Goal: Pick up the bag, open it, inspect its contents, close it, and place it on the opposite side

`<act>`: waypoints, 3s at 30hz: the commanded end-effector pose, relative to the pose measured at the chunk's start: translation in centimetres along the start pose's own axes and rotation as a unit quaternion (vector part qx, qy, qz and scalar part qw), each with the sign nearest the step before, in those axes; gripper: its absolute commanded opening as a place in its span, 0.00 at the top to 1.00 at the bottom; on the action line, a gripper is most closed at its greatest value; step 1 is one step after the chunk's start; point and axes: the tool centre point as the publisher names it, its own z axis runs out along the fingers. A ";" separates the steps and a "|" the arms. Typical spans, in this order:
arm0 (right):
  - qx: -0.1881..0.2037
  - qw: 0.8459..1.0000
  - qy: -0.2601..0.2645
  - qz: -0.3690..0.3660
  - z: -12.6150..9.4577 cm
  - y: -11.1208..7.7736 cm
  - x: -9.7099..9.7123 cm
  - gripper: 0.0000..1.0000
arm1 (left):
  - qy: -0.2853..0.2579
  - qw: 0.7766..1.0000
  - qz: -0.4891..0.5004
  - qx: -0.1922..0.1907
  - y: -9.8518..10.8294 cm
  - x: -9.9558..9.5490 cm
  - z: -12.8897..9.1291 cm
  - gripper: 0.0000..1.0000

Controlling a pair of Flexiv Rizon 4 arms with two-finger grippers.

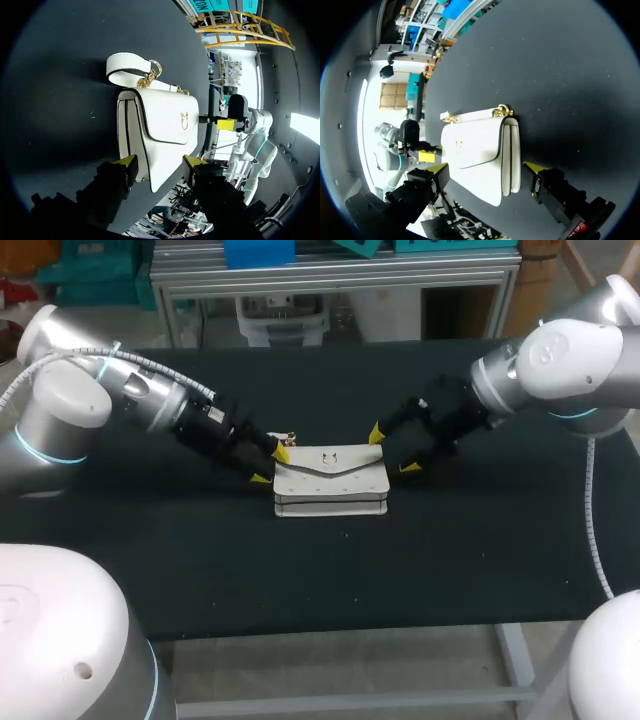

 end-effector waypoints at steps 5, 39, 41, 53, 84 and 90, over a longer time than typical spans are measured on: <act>-0.018 1.000 0.001 0.004 -0.3 -0.9 -0.4 0.00 | -0.022 1.000 -0.012 0.006 -0.2 -0.4 1.6 0.64; -0.004 1.000 -0.007 -0.006 -0.4 -0.3 -0.2 0.00 | -0.064 0.997 -0.003 0.034 -0.2 0.0 0.8 1.00; -0.005 1.000 -0.009 -0.007 -0.7 -0.2 -0.3 0.00 | -0.067 0.997 -0.009 0.037 -0.5 -0.3 0.6 1.00; 0.050 0.996 -0.044 -0.061 -2.0 0.3 -1.1 0.00 | -0.095 0.993 -0.036 0.060 -1.8 -1.9 -0.5 1.00; 0.057 0.973 -0.174 -0.138 -9.7 1.4 -5.3 0.00 | -0.226 0.971 -0.027 0.079 -5.0 -5.7 -8.1 1.00; 0.044 0.962 -0.223 -0.152 -10.6 2.3 -6.5 0.00 | -0.243 0.966 0.005 0.090 -6.3 -6.7 -10.2 1.00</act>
